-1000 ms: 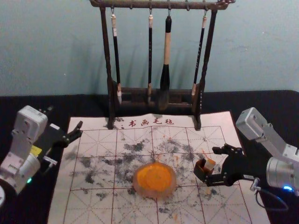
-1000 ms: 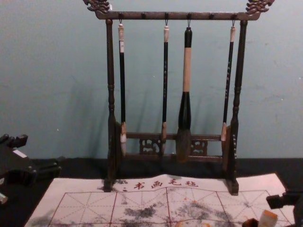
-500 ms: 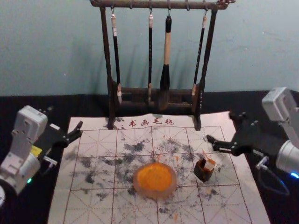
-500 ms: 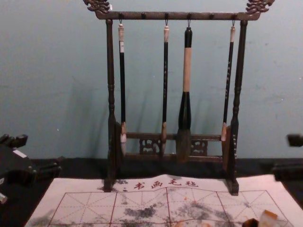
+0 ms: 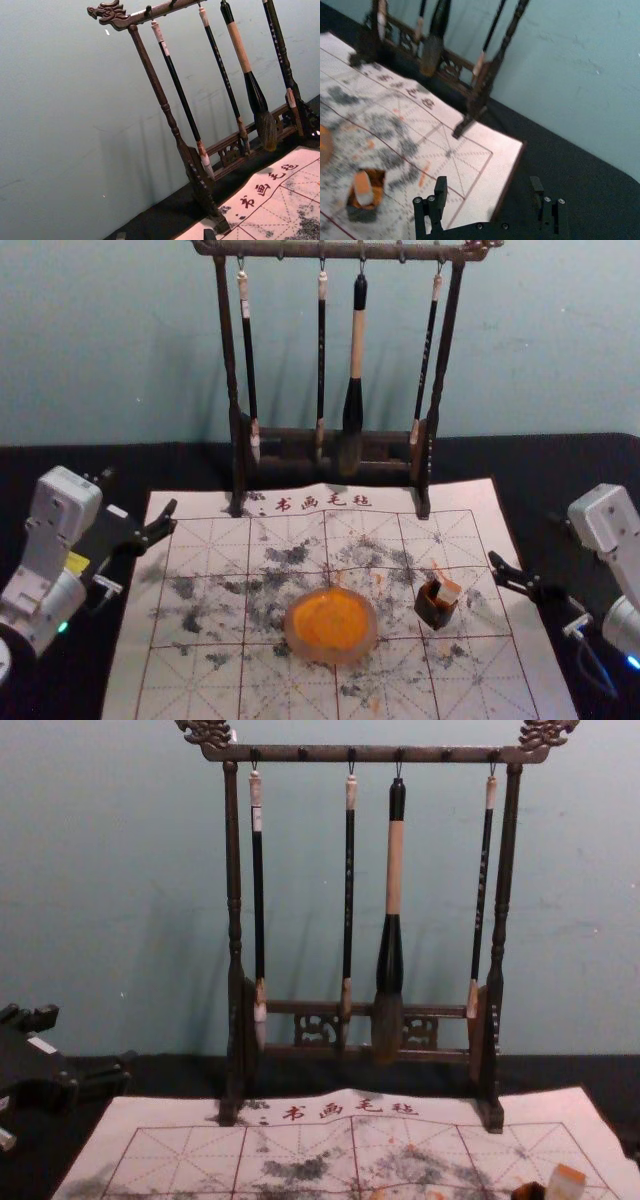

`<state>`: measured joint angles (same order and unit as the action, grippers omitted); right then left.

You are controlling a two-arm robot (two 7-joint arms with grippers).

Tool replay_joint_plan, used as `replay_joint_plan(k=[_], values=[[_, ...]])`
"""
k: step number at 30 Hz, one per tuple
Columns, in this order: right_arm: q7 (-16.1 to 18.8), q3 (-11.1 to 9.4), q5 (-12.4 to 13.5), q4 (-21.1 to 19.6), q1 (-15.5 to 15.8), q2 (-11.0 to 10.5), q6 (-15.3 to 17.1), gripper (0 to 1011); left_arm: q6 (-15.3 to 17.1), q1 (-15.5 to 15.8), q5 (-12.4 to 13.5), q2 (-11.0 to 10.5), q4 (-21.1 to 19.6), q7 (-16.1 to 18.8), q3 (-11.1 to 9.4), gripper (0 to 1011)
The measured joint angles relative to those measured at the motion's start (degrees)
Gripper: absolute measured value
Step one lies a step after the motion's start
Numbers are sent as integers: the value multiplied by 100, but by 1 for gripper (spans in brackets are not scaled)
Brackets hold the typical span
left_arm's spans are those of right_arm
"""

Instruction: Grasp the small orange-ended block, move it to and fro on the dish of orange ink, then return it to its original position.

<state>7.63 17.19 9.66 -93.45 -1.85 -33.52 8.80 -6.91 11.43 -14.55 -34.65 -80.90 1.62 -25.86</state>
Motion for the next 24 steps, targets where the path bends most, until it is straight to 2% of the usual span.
replay_joint_plan(k=[3, 7, 24], values=[[-173, 11, -198, 183, 36, 125, -71, 1000, 0, 0, 0, 0, 0, 0, 0, 1001], [-201, -4, -245, 342, 37, 248, -122, 1000, 0, 0, 0, 0, 0, 0, 0, 1001], [-212, -8, -243, 291, 44, 214, -115, 1000, 0, 0, 0, 0, 0, 0, 0, 1001]])
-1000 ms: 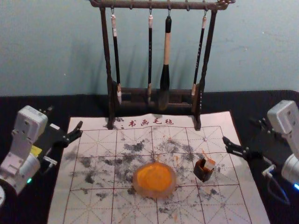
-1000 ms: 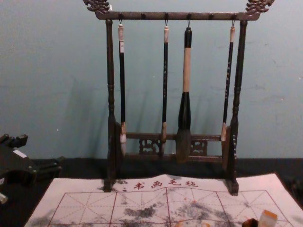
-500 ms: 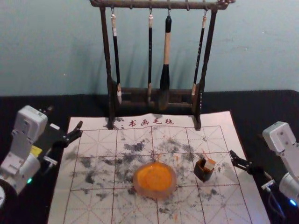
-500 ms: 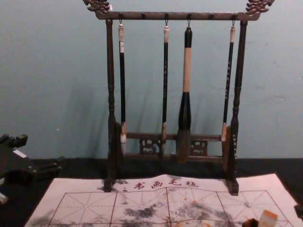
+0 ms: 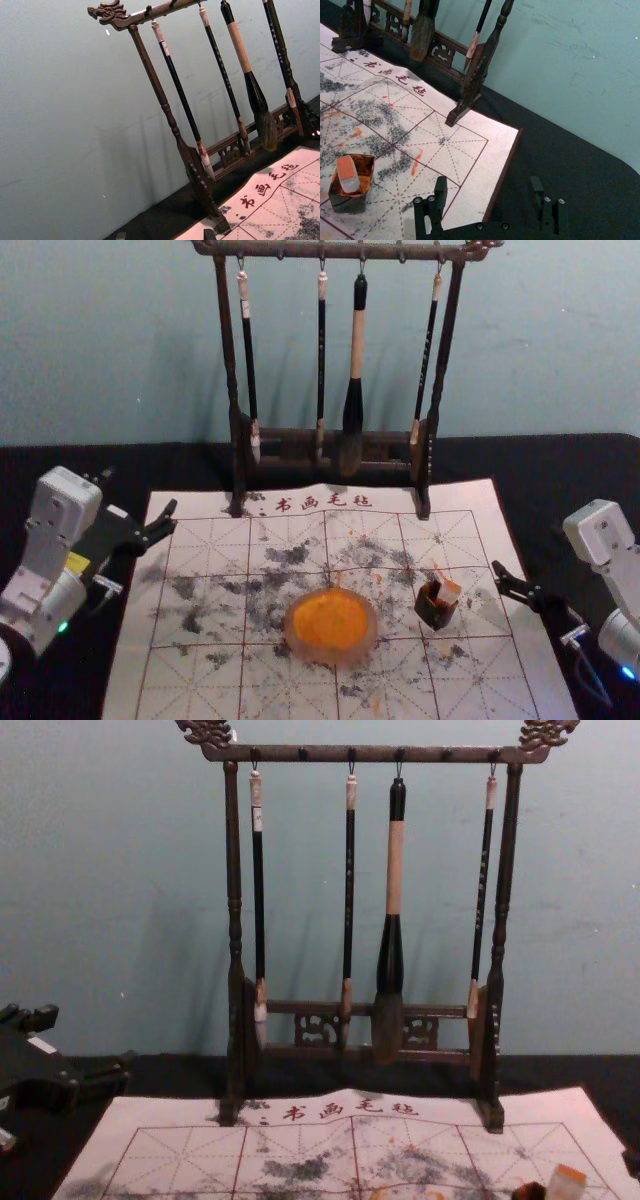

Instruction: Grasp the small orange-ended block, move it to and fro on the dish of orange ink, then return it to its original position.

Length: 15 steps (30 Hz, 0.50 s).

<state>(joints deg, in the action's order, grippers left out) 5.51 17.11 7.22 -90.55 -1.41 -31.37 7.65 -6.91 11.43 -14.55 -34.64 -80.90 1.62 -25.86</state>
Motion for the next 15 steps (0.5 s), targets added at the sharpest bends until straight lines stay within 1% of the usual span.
replay_joint_plan(k=[15], values=[[-6, 0, 0, -15, 5, -9, 8, 1000, 0, 0, 0, 0, 0, 0, 0, 1001]])
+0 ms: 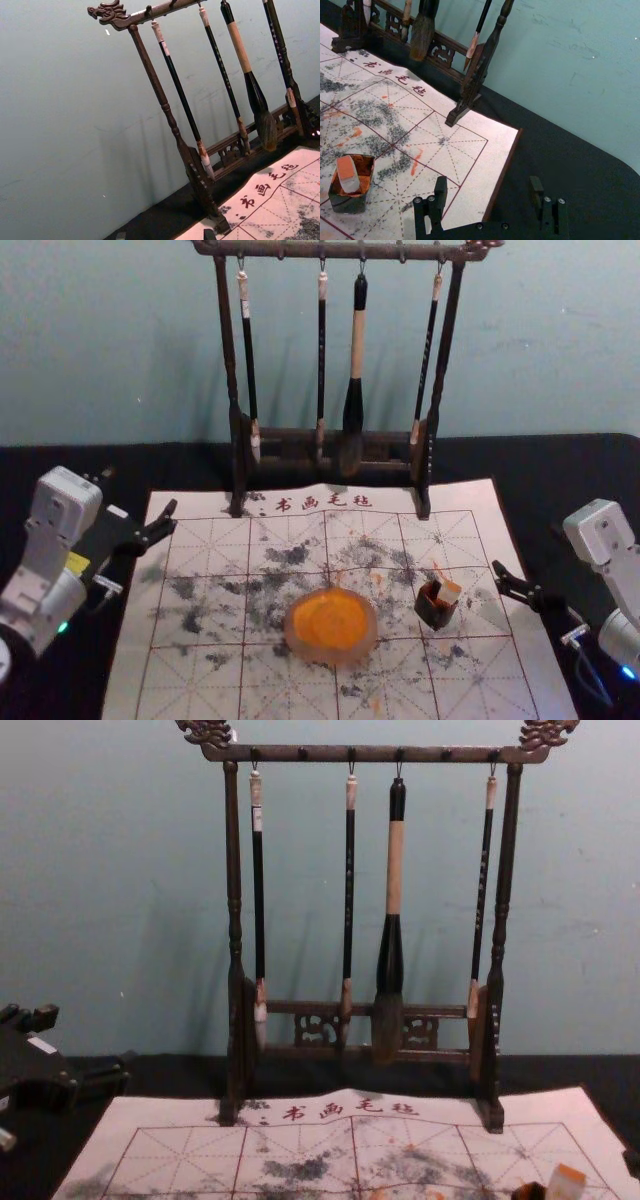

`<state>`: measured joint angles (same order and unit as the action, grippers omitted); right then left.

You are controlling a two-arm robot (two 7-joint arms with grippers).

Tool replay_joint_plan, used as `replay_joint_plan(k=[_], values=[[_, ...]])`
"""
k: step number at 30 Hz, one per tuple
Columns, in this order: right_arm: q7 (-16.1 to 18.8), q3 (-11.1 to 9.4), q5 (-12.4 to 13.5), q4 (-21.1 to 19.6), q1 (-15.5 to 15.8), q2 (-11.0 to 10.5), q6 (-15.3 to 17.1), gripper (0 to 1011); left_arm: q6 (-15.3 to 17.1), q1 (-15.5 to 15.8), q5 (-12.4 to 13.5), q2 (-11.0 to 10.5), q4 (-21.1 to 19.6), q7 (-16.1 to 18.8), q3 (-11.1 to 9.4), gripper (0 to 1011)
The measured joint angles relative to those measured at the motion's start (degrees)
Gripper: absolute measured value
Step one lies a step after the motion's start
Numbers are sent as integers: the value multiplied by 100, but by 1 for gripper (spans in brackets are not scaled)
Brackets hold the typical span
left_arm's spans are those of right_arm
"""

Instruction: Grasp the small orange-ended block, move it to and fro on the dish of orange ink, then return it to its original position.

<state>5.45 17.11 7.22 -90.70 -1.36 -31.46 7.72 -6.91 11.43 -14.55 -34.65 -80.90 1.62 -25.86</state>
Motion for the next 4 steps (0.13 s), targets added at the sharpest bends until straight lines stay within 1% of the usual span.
replay_joint_plan(k=[4], values=[[0, 0, 0, -2, 0, -2, 1, 1002, 0, 0, 0, 0, 0, 0, 0, 1001]])
